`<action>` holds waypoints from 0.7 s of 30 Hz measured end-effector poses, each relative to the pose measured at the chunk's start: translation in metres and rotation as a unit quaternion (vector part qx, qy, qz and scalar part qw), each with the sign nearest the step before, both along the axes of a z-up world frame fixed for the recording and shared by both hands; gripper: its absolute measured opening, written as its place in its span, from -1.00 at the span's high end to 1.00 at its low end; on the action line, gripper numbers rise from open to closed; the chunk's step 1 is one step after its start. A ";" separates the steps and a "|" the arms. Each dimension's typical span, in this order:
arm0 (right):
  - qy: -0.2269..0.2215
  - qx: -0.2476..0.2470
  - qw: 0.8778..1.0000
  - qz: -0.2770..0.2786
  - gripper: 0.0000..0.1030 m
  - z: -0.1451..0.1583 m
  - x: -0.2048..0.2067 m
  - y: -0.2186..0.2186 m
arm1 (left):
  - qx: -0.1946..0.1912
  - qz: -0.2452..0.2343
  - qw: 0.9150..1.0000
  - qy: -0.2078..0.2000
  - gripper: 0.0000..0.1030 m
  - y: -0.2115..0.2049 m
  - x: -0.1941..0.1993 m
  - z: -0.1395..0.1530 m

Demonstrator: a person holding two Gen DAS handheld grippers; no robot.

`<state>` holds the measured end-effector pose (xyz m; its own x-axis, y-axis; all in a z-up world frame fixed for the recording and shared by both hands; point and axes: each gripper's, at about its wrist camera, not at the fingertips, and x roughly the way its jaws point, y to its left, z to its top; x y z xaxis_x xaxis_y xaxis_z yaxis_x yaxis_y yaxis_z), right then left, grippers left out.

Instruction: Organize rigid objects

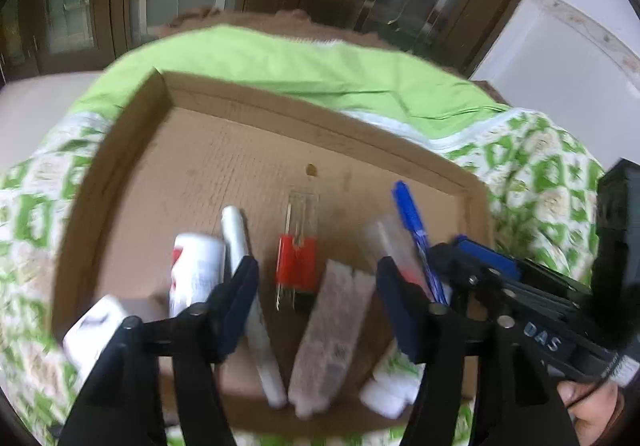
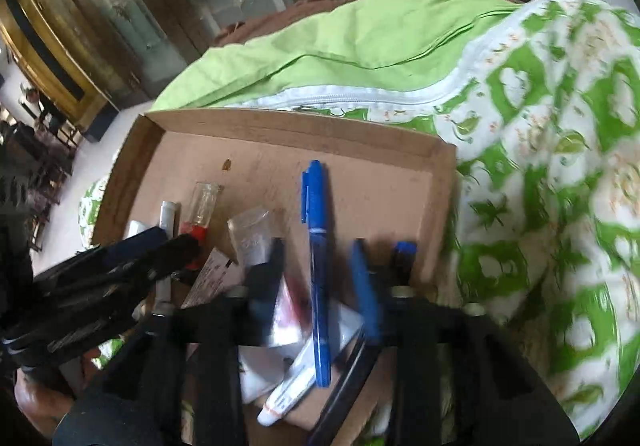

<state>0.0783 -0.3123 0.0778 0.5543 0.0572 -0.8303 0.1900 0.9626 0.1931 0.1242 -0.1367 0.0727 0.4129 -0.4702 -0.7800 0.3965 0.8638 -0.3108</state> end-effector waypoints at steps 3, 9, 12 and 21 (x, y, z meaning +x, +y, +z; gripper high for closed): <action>-0.017 -0.007 1.000 -0.010 0.18 0.011 -0.024 0.006 | 0.013 -0.004 0.999 -0.045 -0.32 0.013 -0.036 0.021; -0.078 -0.001 0.996 -0.036 -0.43 0.041 -0.087 0.023 | 0.063 0.019 0.987 -0.144 -0.57 0.032 -0.089 0.057; -0.098 -0.009 0.994 -0.043 -0.67 0.052 -0.115 0.037 | 0.094 0.035 0.978 -0.181 -0.60 0.042 -0.116 0.073; -0.098 -0.069 0.992 -0.050 -0.75 0.067 -0.158 0.079 | 0.136 0.065 0.970 -0.189 -0.66 0.055 -0.157 0.090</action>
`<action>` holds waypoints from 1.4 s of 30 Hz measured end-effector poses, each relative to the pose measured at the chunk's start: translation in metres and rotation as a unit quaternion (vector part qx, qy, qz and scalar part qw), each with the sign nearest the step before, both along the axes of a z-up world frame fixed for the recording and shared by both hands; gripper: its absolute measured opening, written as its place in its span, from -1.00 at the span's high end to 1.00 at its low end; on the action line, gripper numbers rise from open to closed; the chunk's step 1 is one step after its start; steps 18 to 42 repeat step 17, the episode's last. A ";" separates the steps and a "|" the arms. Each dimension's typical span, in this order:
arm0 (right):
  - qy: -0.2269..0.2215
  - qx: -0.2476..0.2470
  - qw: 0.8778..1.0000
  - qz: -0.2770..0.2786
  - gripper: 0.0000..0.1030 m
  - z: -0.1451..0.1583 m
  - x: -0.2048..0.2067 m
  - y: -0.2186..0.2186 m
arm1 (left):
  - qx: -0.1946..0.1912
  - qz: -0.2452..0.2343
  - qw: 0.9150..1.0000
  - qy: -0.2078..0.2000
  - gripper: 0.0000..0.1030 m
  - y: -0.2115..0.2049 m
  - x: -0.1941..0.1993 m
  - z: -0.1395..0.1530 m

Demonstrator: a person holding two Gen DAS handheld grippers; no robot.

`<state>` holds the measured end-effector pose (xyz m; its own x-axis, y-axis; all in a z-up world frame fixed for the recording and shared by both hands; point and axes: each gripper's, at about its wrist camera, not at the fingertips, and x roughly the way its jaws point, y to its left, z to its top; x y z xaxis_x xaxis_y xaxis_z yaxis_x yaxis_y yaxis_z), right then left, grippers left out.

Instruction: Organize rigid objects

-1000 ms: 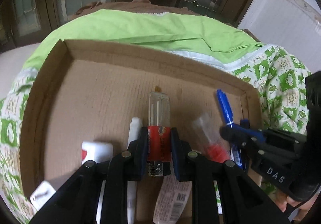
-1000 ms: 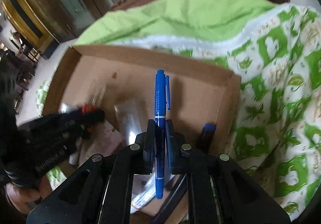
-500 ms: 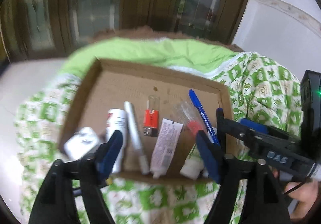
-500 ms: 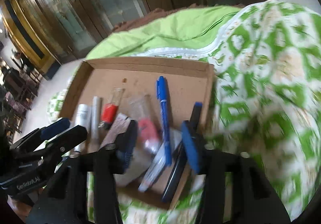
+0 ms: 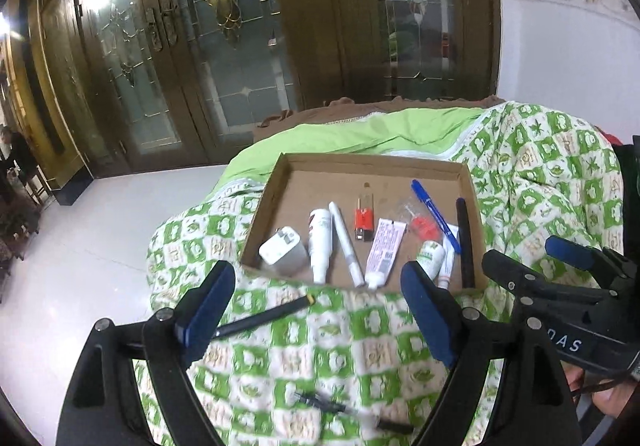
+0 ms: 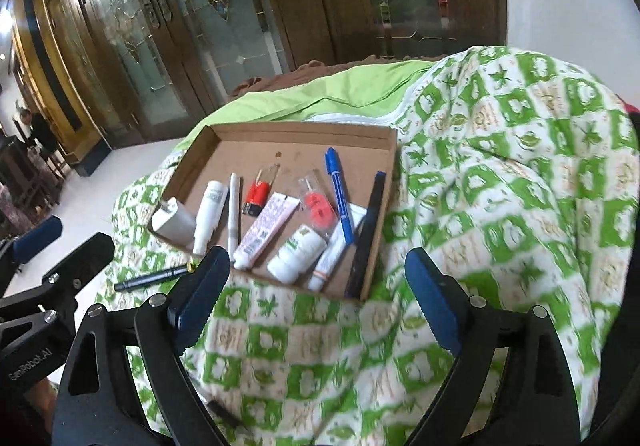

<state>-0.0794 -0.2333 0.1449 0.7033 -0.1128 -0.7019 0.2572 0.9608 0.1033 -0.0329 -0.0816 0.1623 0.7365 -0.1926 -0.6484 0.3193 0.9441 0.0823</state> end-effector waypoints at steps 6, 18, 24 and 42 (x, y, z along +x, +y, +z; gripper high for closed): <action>0.019 0.010 1.000 -0.021 -0.75 -0.001 -0.018 -0.001 | -0.012 -0.011 1.000 0.018 -0.66 0.001 -0.018 0.002; 0.026 0.010 0.999 -0.020 -0.75 0.004 -0.031 0.010 | -0.023 -0.025 0.999 0.030 -0.66 0.005 -0.031 0.007; 0.026 0.010 0.999 -0.020 -0.75 0.004 -0.031 0.010 | -0.023 -0.025 0.999 0.030 -0.66 0.005 -0.031 0.007; 0.026 0.010 0.999 -0.020 -0.75 0.004 -0.031 0.010 | -0.023 -0.025 0.999 0.030 -0.66 0.005 -0.031 0.007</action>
